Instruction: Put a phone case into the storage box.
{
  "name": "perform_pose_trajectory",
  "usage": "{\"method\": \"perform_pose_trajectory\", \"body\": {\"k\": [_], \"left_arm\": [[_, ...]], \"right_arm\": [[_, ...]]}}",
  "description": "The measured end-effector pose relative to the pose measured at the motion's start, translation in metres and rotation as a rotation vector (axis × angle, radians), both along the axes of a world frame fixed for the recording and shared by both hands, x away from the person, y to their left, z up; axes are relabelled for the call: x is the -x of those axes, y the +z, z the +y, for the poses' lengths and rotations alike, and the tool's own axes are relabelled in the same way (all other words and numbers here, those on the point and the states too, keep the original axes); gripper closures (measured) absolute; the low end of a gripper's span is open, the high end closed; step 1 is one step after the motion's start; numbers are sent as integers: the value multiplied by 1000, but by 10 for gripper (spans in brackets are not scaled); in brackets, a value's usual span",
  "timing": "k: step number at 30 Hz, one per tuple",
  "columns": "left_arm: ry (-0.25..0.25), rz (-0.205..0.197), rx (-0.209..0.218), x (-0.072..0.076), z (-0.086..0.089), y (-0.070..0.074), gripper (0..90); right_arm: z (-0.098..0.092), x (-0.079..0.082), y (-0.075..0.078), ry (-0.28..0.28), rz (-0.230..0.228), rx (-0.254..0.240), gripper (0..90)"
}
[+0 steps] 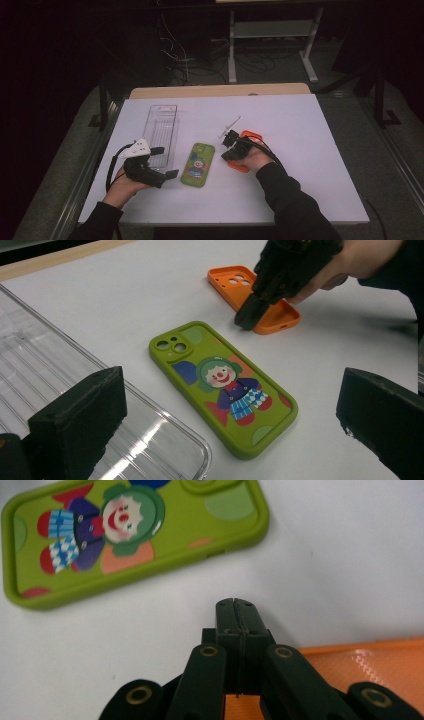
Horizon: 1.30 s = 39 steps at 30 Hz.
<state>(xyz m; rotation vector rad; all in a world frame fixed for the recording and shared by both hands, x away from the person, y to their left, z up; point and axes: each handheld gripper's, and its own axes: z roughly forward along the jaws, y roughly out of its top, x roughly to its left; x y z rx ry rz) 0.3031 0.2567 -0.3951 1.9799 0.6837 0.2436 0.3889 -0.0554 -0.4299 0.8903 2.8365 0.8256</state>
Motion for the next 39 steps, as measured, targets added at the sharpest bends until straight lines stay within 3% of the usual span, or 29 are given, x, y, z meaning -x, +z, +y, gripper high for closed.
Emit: {"method": "perform_pose_trajectory", "body": {"k": [4,5,8,9,25,31,32,34,35,37,38,39], "left_arm": [[-10,-8,-10,0,-1,0,0],[-18,-12,-29,-1,0,0,0],[-6,-4,-5,0,-1,0,0],[-16,-10,-32,-1,1,0,0],[-12,-5,-22,0,0,0,0],[-15,0,-36,-1,0,0,0],[-16,-2,-41,-1,0,1,0],[-20,1,-41,-2,-1,1,0],[-18,6,-42,-2,-1,2,0],[-16,9,-38,-2,-2,2,0],[-18,9,-42,-2,-3,2,0],[-25,5,-48,-3,-3,2,0]], "right_arm": [[-10,8,0,-8,-5,5,885],[-12,10,0,-13,-3,7,885],[-19,14,1,-19,-8,19,885],[-22,15,1,-20,-11,22,885],[-74,26,5,-107,5,51,886],[-84,27,9,-121,1,-14,884],[-88,29,15,-128,-6,-54,823],[-89,30,16,-129,-10,-74,797],[-93,34,21,-138,-19,-112,704],[-95,35,23,-146,-26,-122,676],[-99,40,25,-153,-38,-144,585],[-99,40,25,-153,-38,-144,585]]}}
